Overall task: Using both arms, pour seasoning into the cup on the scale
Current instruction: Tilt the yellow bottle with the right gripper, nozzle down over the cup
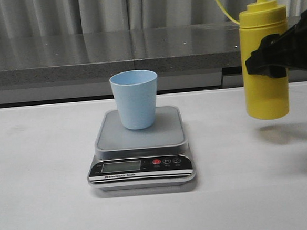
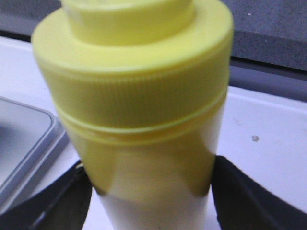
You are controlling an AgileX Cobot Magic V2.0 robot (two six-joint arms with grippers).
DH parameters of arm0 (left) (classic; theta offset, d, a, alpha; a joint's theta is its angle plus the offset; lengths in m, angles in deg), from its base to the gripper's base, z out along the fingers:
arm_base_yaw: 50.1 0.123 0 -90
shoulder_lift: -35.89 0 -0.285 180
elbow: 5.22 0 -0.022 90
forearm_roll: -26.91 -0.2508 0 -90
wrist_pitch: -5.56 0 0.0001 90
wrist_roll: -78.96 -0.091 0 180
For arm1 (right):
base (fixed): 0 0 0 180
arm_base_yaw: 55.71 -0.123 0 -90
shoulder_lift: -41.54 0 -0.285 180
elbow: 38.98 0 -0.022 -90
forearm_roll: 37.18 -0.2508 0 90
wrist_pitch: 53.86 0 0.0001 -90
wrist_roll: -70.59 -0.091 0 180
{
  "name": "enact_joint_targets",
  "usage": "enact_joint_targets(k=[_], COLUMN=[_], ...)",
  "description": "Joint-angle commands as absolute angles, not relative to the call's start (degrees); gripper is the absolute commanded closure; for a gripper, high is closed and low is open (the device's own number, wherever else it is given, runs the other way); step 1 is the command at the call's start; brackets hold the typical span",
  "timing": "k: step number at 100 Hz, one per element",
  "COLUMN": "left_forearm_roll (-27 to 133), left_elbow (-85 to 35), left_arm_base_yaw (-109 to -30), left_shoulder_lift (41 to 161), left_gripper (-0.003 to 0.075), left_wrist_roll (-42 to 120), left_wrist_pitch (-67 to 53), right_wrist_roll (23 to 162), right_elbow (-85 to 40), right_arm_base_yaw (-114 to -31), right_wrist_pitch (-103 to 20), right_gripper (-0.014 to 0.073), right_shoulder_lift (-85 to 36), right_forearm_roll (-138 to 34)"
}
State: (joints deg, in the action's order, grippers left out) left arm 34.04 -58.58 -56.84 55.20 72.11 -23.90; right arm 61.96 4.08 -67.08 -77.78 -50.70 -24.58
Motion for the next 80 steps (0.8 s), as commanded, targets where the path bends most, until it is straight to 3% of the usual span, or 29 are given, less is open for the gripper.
enact_joint_targets(k=[1, 15, 31, 80], left_forearm_roll=[34.63, 34.63, 34.63, 34.63], left_elbow=[-57.12, -57.12, -57.12, -57.12], left_arm_base_yaw=[-56.63, -56.63, -56.63, -56.63], left_shoulder_lift=[55.84, 55.84, 55.84, 55.84], left_gripper=[0.0741, 0.0741, 0.0741, 0.0741], left_wrist_roll=[72.02, 72.02, 72.02, 72.02], left_wrist_pitch=[-19.75, -19.75, -19.75, -19.75], right_wrist_roll=[62.00, 62.05, 62.36, 62.68], right_elbow=[-1.88, -10.69, -19.33, -31.01], right_arm_base_yaw=[-67.58, -69.62, -73.34, -85.18], right_wrist_pitch=[-68.50, -51.46, -40.54, -28.54], right_gripper=[0.0337, 0.0337, 0.0337, 0.0337], right_shoulder_lift=[-46.39, -45.23, -45.41, -50.16], right_forearm_roll=[-22.22, -21.39, -19.27, 0.88])
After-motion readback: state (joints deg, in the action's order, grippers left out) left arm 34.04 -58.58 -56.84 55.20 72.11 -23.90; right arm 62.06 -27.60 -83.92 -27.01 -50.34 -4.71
